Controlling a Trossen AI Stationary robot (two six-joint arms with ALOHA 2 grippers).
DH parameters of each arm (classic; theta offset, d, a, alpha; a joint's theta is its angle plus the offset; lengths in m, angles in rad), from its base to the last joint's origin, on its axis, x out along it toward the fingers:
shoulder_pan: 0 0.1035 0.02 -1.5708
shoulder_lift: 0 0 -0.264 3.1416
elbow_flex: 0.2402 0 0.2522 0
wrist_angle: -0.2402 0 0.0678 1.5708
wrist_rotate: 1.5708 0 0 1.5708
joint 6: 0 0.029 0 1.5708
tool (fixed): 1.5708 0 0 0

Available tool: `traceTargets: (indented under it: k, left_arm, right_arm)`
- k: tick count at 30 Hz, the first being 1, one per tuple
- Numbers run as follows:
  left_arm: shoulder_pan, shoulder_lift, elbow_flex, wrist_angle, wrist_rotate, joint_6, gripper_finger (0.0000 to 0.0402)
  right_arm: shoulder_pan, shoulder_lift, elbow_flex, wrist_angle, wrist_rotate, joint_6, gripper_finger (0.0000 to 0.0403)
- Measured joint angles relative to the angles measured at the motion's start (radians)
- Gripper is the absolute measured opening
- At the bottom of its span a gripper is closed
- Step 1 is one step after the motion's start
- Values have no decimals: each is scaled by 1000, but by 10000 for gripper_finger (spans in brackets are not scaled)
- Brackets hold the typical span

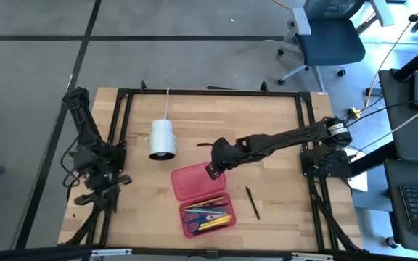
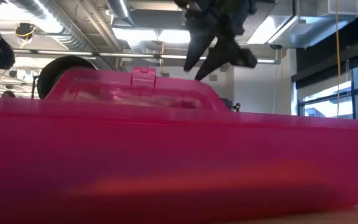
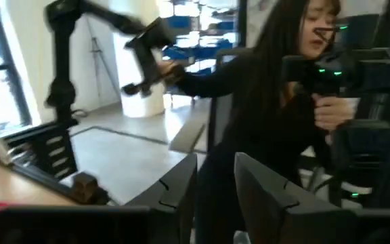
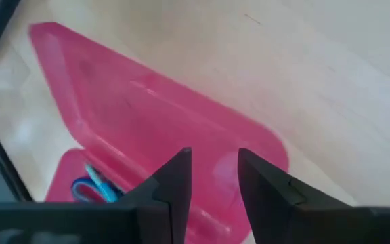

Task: Pick & place school supplies into a supply box
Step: Put the black pen into the pink supply box

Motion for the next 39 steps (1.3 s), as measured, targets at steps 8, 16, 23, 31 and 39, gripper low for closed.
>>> traceTargets:
  k: [8,16,23,31,39]
  left_arm:
    - [13,-100,-61,-6,-13,-27,91]
    - [13,-200,-104,-42,-66,-22,93]
    - [13,-216,-105,-46,-66,-46,91]
    - [13,-216,-105,-49,-66,-55,93]
    - [13,-214,-105,-49,-65,-55,92]
  right_arm:
    - [37,-1,163,-287,123,37,123]
    - [100,8,166,-508,86,179,123]
    - [198,8,113,-641,-11,414,123]
    - [272,8,-5,-468,-48,440,123]
    - [275,8,-149,-307,-81,465,123]
